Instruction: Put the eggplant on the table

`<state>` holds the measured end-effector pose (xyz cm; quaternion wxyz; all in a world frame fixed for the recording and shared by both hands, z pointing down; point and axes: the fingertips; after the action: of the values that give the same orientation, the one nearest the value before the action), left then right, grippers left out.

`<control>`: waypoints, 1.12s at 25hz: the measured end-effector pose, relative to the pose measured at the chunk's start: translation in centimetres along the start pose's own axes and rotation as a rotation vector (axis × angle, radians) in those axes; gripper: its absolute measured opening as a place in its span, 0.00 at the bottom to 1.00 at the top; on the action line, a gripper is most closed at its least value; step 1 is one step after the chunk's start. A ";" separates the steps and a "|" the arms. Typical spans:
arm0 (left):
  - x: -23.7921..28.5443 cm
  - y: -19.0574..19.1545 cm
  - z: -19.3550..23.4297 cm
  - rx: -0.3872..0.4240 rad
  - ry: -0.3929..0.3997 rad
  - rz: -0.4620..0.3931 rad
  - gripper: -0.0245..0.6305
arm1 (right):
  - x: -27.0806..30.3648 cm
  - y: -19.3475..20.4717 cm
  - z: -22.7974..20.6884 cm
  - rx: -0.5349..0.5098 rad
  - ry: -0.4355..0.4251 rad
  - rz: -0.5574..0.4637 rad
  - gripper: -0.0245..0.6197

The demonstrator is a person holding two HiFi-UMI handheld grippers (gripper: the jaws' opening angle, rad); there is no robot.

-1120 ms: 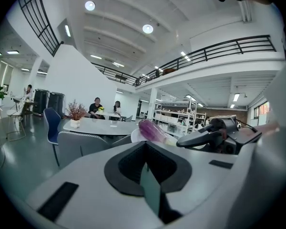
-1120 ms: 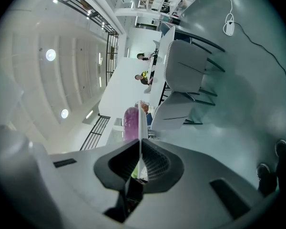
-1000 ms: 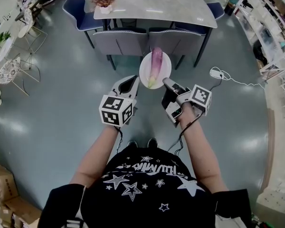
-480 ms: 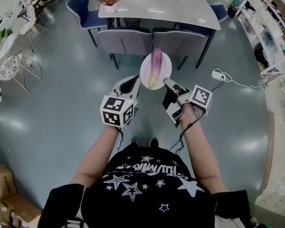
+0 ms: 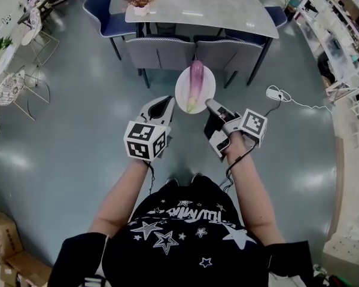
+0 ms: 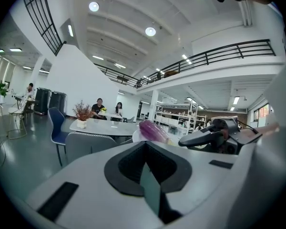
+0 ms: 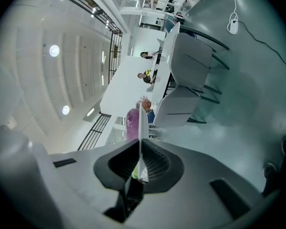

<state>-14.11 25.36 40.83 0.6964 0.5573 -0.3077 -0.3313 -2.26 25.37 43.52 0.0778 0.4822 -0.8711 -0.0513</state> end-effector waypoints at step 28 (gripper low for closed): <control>14.0 -0.9 9.6 0.008 -0.104 0.025 0.05 | 15.0 -10.4 -2.2 0.020 -0.033 0.101 0.07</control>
<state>-13.54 8.44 42.58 0.6813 0.5383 -0.3518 -0.3499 -1.07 7.11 45.24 0.0610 0.4376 -0.8959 -0.0464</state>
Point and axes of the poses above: the fingertips, and each gripper's own axes: x forward along the fingers, z to its left, y out of its underside, and after that the axes turned 8 degrees about -z, right-handed
